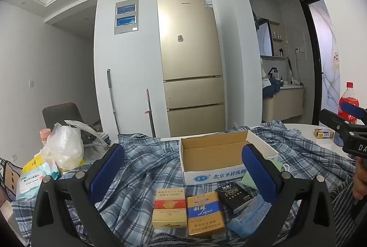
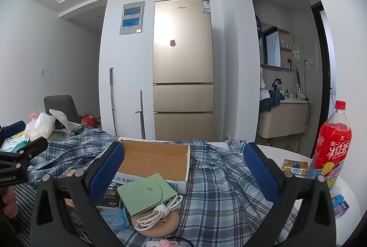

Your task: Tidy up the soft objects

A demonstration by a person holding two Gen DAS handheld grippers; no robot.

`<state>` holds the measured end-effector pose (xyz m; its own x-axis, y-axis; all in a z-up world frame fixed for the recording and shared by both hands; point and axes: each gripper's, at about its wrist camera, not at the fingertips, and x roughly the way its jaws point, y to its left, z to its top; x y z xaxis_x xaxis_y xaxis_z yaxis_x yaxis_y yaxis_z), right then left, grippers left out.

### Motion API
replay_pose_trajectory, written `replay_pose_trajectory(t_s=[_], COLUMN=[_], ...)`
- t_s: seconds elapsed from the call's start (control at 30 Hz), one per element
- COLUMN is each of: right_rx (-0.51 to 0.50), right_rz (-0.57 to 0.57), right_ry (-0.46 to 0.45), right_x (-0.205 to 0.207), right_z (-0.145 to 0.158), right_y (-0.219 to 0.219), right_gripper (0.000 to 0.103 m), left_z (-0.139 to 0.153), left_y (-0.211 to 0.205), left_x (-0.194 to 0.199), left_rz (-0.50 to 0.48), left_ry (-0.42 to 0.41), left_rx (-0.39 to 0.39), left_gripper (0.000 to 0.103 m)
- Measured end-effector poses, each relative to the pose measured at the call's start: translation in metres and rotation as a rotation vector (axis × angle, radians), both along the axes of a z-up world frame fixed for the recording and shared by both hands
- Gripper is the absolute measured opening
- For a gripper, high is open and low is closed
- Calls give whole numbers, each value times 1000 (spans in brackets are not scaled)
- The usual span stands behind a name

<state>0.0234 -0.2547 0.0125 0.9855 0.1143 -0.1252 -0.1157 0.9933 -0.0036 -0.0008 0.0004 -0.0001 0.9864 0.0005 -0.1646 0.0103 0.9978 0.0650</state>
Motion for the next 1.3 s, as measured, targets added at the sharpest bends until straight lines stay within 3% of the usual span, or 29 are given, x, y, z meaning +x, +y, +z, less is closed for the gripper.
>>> replay_pose_trajectory(t_s=[0.3,1.3], right_rx=[-6,-9], right_rz=[0,7], right_ry=[3,7], right_x=[-1,3], right_z=[0,-2], right_y=[0,1], right_gripper=[103,103], left_z=[1,-1], left_y=[-3,0], left_x=[-1,5], left_rz=[-44,-46], left_ry=[3,36], left_rx=[10,-4], left_gripper=[103,103])
